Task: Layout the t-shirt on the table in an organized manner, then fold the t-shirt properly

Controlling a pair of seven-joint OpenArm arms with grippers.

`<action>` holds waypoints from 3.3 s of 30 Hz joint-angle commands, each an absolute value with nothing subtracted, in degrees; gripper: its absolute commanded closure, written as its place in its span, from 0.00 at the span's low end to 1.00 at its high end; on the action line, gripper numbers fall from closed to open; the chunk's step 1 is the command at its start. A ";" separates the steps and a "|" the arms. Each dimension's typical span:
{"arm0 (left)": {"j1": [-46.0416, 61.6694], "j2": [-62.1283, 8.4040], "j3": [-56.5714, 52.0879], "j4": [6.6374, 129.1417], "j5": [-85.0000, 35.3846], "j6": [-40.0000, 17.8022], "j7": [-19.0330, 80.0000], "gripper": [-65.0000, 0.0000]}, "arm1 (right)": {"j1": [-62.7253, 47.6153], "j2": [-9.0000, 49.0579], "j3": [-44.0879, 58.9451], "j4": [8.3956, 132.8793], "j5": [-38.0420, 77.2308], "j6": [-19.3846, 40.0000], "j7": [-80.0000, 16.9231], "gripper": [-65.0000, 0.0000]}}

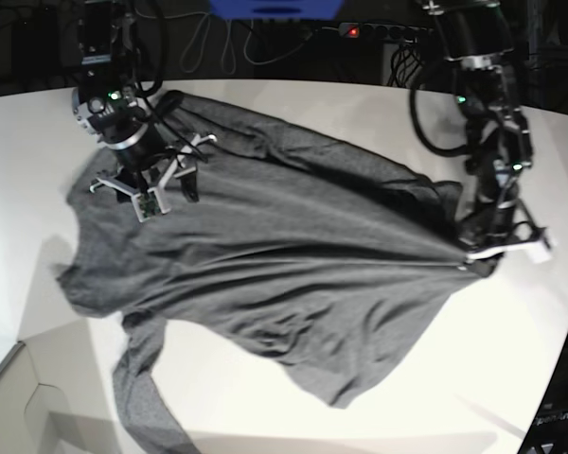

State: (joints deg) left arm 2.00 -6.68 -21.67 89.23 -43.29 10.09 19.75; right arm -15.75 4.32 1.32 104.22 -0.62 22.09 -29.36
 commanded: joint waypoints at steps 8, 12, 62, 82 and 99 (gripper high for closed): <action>6.99 -8.92 -26.86 102.37 -43.03 9.36 19.03 1.00 | -15.25 4.44 1.01 105.10 -0.04 22.11 -28.09 0.52; 6.90 -11.12 -24.57 105.54 -42.86 9.36 19.12 1.00 | -15.25 4.35 1.01 105.10 -0.04 22.11 -28.09 0.52; -16.75 2.15 31.43 73.71 28.44 9.27 36.35 0.41 | -15.25 4.18 1.01 104.92 -0.04 22.11 -28.09 0.52; -15.25 4.09 23.08 70.20 27.91 8.75 36.00 0.41 | -15.16 4.09 1.01 104.13 0.04 22.11 -28.00 0.52; -15.52 3.91 24.22 65.19 27.91 8.75 36.00 0.46 | -15.16 4.09 1.01 104.13 0.04 22.11 -28.00 0.52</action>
State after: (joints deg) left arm -14.15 3.33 24.40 64.40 27.24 8.29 36.67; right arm -15.57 3.95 0.95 103.22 -0.60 22.09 -29.30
